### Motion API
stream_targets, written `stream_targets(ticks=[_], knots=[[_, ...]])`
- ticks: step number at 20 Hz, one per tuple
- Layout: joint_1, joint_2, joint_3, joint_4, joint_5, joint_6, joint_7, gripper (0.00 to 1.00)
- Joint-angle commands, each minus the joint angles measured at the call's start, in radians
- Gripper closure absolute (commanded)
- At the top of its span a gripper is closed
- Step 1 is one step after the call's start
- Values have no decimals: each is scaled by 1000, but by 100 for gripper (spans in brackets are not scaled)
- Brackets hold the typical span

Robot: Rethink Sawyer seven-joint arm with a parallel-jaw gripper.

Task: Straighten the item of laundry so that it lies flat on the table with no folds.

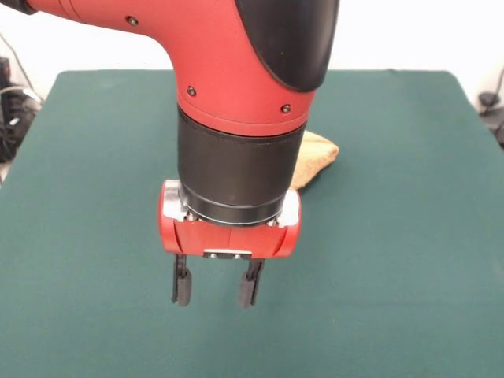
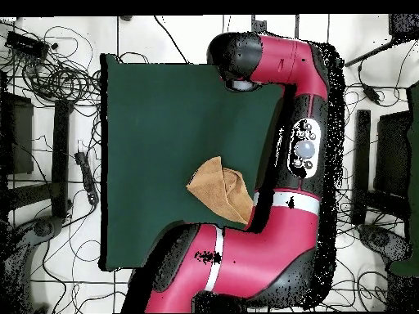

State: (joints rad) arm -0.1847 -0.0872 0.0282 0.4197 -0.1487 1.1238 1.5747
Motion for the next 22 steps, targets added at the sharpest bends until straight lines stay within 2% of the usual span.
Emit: stream_targets(ticks=[1, 9, 17, 22], knots=[[52, 49, 21, 132, 29, 16, 316, 0], [43, 31, 15, 184, 27, -25, 309, 0], [23, 51, 16, 184, 9, -67, 260, 0], [13, 7, 13, 259, 16, -83, 238, 0]])
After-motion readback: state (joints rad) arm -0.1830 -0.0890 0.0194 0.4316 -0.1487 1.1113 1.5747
